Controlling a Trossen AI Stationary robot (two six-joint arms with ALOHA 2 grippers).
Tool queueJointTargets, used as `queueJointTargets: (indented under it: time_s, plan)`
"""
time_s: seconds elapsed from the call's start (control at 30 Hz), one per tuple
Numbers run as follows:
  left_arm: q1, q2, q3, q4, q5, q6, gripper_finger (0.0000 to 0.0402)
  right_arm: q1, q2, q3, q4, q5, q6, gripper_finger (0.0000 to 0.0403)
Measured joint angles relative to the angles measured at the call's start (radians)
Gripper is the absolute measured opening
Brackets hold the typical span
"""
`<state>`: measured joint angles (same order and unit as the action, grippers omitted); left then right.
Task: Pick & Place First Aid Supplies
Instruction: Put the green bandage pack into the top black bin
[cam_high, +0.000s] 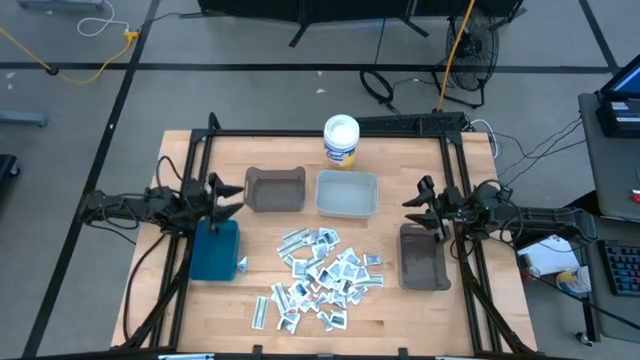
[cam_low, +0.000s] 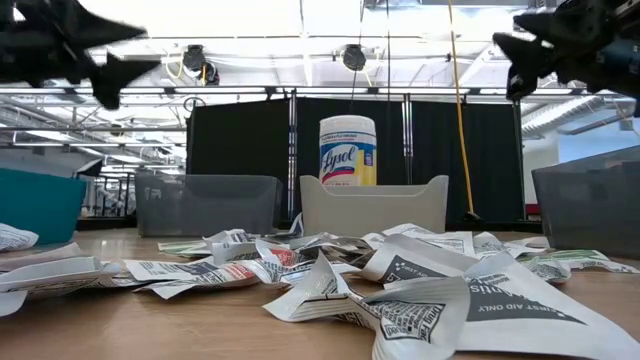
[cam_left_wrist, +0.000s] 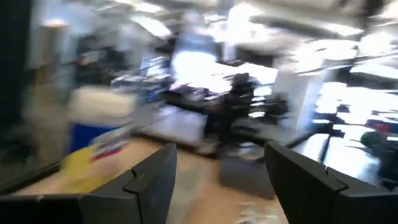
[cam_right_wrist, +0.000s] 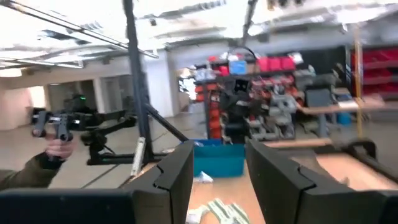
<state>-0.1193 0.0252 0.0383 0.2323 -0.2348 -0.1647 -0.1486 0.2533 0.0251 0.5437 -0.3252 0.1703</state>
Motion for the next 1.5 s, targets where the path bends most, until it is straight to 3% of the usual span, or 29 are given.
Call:
queueJointTargets:
  time_s: [0.17,0.47,0.6,0.8,0.9,1.0,1.2,1.37,1.5]
  plan:
    - [0.0,0.095,0.112,-0.016,0.028,0.106,0.025,0.0,0.038,0.089,-0.033,-0.044,-0.077,0.0141]
    - [0.001,0.44,0.421,-0.044,0.033,0.34,0.025,0.0,0.148,0.308,-0.128,-0.046,-0.226,0.0141]
    - [0.001,0.557,0.499,-0.042,0.029,0.4,0.025,0.0,0.2,0.327,-0.136,-0.046,-0.297,0.0141]
    - [-0.001,0.685,0.549,-0.171,0.012,0.282,0.025,0.0,0.294,0.326,-0.118,-0.035,-0.322,0.0141]
    - [-0.001,0.778,0.576,-0.279,-0.058,0.222,0.025,0.0,0.363,0.34,-0.065,0.04,-0.368,0.0141]
    - [-0.003,0.874,0.625,-0.332,-0.081,0.204,0.025,-0.001,0.43,0.424,-0.148,0.092,-0.41,0.0141]
    - [-0.041,0.996,0.706,-0.451,-0.081,0.207,0.025,0.0,0.578,0.595,-0.41,0.093,-0.429,0.0141]
    - [-0.069,1.032,0.712,-0.509,-0.077,0.116,0.025,0.011,0.679,0.612,-0.438,0.096,-0.405,0.0141]
    - [-0.095,1.062,0.711,-0.545,-0.037,0.042,0.025,0.075,0.751,0.612,-0.444,0.18,-0.434,0.0141]
